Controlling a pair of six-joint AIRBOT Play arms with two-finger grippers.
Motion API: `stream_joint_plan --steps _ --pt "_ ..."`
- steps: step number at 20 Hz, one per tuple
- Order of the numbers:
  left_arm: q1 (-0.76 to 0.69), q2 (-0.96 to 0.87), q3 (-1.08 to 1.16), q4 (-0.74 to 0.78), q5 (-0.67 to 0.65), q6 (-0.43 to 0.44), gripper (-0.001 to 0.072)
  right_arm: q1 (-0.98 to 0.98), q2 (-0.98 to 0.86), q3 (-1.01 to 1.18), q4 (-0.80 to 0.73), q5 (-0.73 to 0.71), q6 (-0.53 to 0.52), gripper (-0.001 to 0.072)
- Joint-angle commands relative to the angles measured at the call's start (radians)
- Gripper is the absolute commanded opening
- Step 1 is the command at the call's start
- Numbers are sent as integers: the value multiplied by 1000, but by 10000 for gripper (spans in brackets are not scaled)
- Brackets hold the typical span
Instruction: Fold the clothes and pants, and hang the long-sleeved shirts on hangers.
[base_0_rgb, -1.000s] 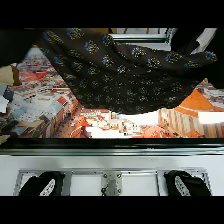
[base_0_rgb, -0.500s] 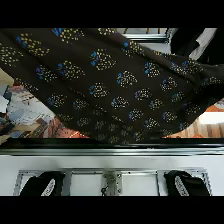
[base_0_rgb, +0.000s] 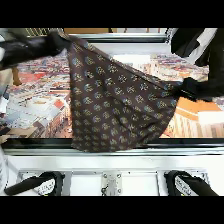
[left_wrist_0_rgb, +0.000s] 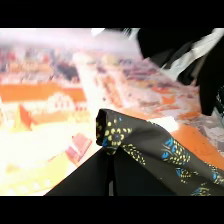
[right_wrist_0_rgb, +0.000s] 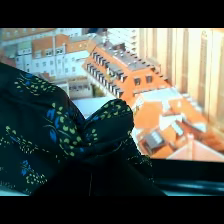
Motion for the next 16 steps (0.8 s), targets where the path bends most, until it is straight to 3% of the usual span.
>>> stream_joint_plan --steps 1,2,3,4,5,8,10,13,16 --pt "1 -251 2 -135 104 2 9 4 -238 -9 -15 -264 -64 26" --pt "1 -289 4 -165 124 2 139 -2 -283 6 2 -325 -65 32" --pt "2 -312 4 -175 143 0 538 -7 -314 23 19 -373 -65 165" --pt "8 -324 3 -169 145 0 693 -16 -333 39 39 -412 -65 412" --pt "23 -324 3 -161 129 0 686 -29 -333 47 53 -442 -65 573" --pt "102 -283 3 -130 -5 0 679 -86 -273 54 51 -435 -65 584" --pt "153 -208 -53 4 -119 -2 668 -112 -200 44 22 -361 -99 584" --pt "196 -17 -356 230 -169 -56 669 -108 -69 -21 -35 -232 -174 584" --pt "232 137 -714 282 -212 -63 669 -103 71 -144 -34 -220 -177 584"
